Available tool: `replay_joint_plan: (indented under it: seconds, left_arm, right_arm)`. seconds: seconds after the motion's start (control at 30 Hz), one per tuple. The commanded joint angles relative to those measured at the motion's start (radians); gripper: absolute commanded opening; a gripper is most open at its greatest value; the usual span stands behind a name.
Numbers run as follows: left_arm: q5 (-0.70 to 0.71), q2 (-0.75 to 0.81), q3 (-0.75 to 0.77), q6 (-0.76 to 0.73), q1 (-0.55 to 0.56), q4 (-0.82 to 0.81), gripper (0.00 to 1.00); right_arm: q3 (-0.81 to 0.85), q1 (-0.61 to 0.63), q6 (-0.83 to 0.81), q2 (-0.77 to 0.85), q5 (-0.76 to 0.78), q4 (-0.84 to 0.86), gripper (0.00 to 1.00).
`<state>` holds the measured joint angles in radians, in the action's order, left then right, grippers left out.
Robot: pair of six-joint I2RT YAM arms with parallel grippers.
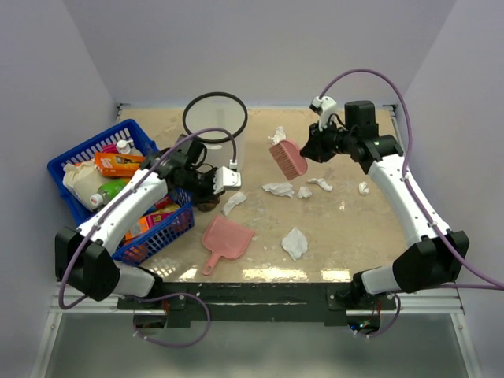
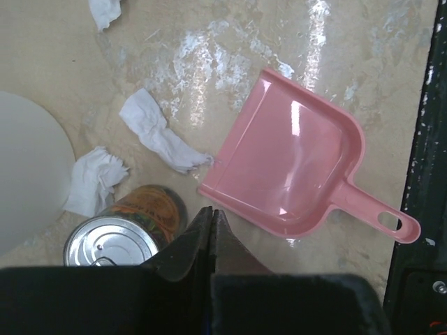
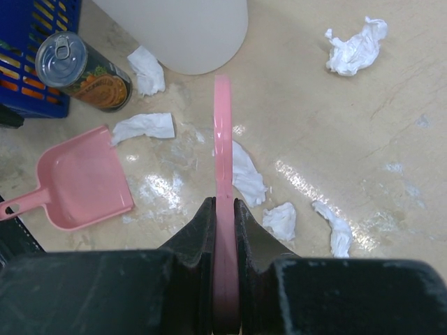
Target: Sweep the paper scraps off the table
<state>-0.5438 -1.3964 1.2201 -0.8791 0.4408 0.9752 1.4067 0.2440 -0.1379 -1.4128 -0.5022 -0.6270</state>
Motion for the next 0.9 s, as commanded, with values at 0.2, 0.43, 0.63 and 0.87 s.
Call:
replay_joint_plan:
  seconds: [0.2, 0.43, 0.63, 0.87]
  left_arm:
    - [-0.005, 0.088, -0.146, -0.107, 0.018, 0.023, 0.39]
    - [-0.039, 0.065, -0.252, -0.057, 0.116, -0.115, 0.53]
    - [-0.038, 0.011, -0.26, -0.032, 0.138, -0.17, 0.52]
    - [0.008, -0.104, -0.265, 0.012, 0.202, -0.279, 0.45]
  right_arm:
    - [0.001, 0.003, 0.004, 0.017, 0.005, 0.049, 0.0]
    - [0.011, 0.003, -0.012, 0.024, 0.014, 0.043, 0.0]
    - [-0.028, 0.003, -0.049, 0.06, 0.031, 0.018, 0.0]
    - [-0.087, 0.005, -0.06, 0.092, 0.034, -0.003, 0.0]
